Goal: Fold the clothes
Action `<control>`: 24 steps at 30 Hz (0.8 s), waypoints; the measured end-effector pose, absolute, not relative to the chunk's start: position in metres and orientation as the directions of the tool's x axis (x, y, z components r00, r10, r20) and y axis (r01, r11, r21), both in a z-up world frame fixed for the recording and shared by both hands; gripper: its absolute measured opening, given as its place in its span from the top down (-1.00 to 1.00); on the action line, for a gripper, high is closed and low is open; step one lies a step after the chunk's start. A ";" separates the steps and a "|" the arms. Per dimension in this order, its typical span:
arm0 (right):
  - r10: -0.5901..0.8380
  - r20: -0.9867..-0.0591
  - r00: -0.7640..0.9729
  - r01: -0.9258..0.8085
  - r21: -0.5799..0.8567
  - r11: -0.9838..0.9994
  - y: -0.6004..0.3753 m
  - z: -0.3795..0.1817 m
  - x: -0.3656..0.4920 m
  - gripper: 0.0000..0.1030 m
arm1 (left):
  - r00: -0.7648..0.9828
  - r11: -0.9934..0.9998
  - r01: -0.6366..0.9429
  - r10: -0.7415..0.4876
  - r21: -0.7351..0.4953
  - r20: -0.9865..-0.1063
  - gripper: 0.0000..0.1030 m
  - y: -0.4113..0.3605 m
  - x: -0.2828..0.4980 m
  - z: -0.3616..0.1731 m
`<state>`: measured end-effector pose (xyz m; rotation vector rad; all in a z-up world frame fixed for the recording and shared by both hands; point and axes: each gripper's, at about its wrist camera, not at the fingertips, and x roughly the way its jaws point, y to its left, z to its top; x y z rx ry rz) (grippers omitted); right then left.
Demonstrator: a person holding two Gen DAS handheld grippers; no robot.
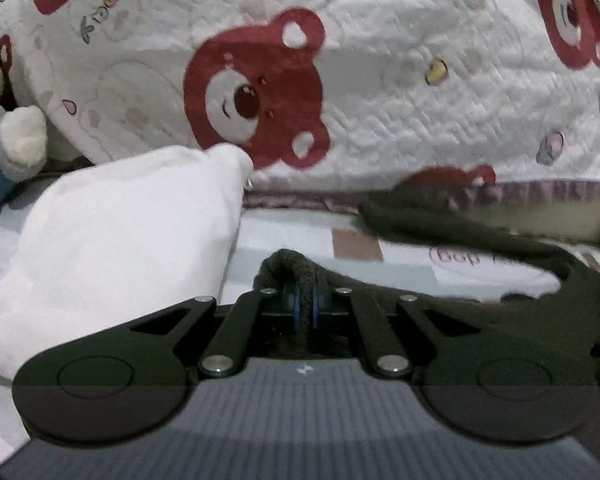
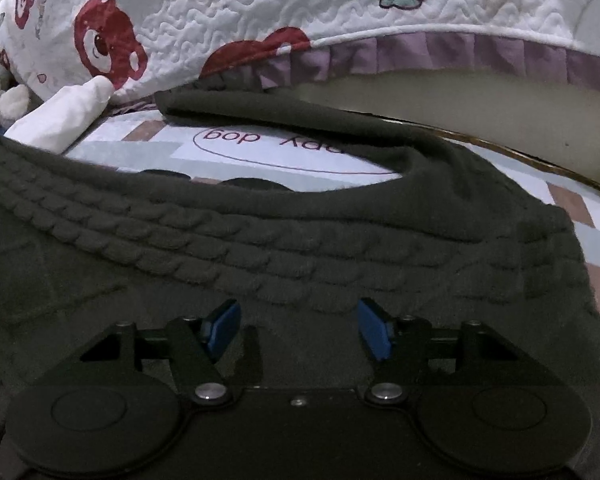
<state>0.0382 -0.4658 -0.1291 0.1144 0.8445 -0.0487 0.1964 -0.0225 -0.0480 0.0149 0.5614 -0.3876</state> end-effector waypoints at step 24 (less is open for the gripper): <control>-0.162 -0.633 0.757 0.422 0.285 0.860 -0.552 -0.084 -0.075 -0.32 | 0.448 0.871 0.454 -0.405 -0.188 -0.797 -0.02 -0.193 0.177 -0.062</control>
